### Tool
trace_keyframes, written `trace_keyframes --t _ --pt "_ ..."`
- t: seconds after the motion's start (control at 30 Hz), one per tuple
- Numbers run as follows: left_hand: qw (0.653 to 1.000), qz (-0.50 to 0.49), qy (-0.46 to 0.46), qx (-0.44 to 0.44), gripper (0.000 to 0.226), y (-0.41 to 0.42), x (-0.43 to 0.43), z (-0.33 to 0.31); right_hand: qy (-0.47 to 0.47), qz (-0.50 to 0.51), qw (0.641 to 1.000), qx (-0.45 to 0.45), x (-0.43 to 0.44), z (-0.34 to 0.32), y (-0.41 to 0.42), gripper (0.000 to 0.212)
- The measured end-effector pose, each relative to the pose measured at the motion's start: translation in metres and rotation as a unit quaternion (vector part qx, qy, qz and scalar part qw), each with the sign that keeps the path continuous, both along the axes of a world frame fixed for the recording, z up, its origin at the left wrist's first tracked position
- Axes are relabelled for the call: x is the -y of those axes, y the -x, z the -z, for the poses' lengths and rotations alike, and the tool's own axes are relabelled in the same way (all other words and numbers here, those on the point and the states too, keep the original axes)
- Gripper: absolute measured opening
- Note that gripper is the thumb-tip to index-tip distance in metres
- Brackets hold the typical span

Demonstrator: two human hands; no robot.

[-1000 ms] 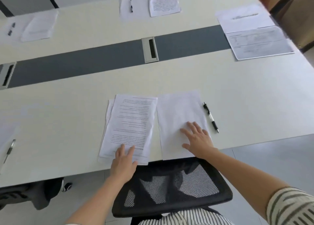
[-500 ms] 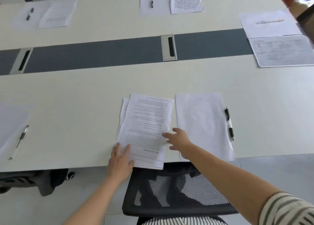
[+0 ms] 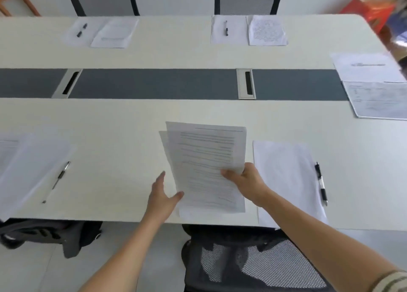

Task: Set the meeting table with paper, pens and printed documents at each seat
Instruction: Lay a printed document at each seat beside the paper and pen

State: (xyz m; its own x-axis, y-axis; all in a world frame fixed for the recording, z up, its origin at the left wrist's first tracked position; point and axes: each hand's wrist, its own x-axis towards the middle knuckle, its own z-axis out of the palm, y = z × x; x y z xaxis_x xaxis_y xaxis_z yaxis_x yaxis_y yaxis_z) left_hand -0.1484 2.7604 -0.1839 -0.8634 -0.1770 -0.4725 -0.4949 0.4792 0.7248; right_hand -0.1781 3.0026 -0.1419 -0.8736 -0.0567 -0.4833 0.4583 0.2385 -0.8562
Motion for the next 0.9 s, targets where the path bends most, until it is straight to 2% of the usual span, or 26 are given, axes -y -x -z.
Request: trace_keyframes --t 0.07,0.1,0.23,0.33,0.5,0.77,0.9 --pt "0.995 -0.041 -0.087 -0.036 0.085 0.03 0.01 -0.033 0.015 -0.001 0.998 -0.054 -0.001 -0.025 -0.001 0.013" --pt "0.99 -0.043 -0.121 -0.053 0.078 0.042 0.014 -0.048 0.025 -0.001 0.997 -0.075 -0.002 -0.035 -0.002 0.011" --pt "0.977 -0.003 -0.182 -0.107 0.032 0.06 0.014 -0.082 0.03 0.011 0.994 -0.108 -0.003 -0.044 -0.002 0.009" --pt "0.985 0.017 -0.142 -0.101 0.036 0.053 0.005 -0.075 0.005 0.033 0.996 -0.08 -0.005 -0.022 -0.002 0.02" --pt "0.995 0.053 -0.075 -0.046 0.029 0.038 -0.001 -0.044 -0.038 0.014 0.999 -0.02 -0.009 0.017 -0.014 0.031" --pt "0.997 0.046 -0.029 -0.062 0.003 0.046 0.002 -0.037 -0.103 0.089 0.991 0.001 -0.01 0.033 -0.009 0.017" --pt "0.998 0.019 0.052 -0.023 0.031 0.03 0.007 -0.023 -0.132 0.059 0.986 0.078 -0.008 0.056 0.001 0.011"
